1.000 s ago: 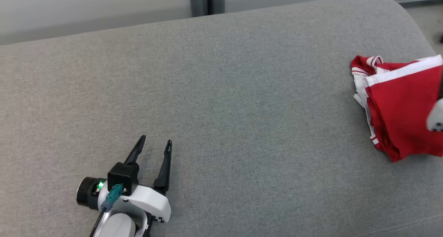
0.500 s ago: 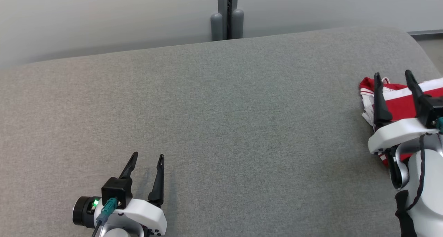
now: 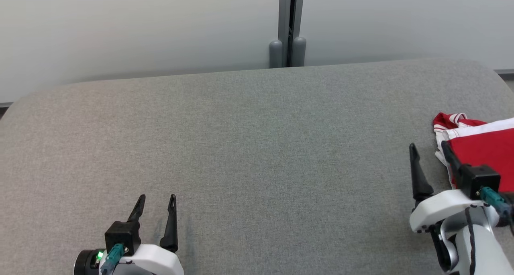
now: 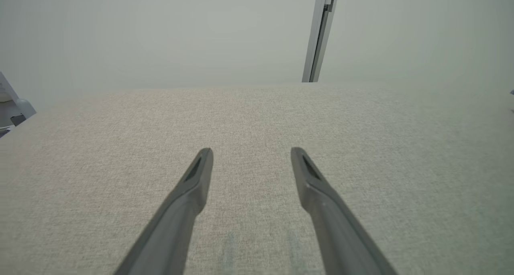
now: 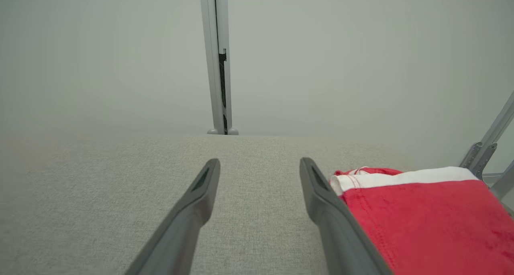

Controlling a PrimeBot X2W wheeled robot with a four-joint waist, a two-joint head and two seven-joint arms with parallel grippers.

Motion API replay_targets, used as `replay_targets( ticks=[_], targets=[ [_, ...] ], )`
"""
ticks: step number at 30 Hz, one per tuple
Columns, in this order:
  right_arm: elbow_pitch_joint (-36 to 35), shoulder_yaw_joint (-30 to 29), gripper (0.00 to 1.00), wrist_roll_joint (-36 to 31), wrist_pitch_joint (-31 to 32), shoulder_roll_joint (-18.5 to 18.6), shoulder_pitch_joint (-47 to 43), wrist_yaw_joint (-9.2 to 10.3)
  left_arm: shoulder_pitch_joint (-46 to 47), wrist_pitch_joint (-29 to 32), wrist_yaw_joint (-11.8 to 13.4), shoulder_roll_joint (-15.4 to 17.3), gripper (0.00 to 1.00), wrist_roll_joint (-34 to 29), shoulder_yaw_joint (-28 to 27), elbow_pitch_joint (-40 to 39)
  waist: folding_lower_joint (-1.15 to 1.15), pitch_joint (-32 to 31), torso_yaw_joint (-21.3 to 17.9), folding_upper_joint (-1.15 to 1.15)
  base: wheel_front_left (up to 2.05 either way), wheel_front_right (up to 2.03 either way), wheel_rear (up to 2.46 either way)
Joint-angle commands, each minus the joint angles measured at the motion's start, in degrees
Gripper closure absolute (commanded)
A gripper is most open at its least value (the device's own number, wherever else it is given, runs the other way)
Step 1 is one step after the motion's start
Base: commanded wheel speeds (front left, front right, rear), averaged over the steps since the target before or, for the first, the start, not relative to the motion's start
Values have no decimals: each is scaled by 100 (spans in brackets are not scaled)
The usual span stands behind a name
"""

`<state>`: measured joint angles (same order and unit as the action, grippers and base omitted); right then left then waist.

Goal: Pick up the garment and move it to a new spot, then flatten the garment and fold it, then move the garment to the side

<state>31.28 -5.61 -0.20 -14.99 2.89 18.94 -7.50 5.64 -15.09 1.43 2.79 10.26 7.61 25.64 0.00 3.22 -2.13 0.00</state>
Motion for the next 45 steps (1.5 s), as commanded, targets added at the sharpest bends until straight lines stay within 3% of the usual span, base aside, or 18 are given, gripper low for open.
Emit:
replay_targets(
  ticks=[1,12,25,26,31,45],
  targets=[
    [26,48,0,42,-24,18,-114,3,-71,-5,36,29,0,16,-40,31,0,-75,41,0,0,0,0],
    [82,495,0,348,-24,24,-467,3,-167,-5,178,31,0,-57,-304,20,0,-252,76,0,0,0,0],
    [138,649,0,473,-24,22,-365,3,-121,-5,-6,29,0,95,-544,-12,0,-277,134,0,0,0,0],
    [142,643,100,438,1,-13,-428,0,-165,1,12,-1,100,62,-520,21,0,-277,135,0,0,0,0],
    [324,635,100,448,36,-83,-626,0,-313,44,12,-54,100,71,-505,215,0,-278,135,0,0,0,0],
    [-45,477,100,2084,451,-64,-722,0,-216,451,-158,-39,100,1584,-690,-28,0,-281,144,0,0,0,0]
  ],
)
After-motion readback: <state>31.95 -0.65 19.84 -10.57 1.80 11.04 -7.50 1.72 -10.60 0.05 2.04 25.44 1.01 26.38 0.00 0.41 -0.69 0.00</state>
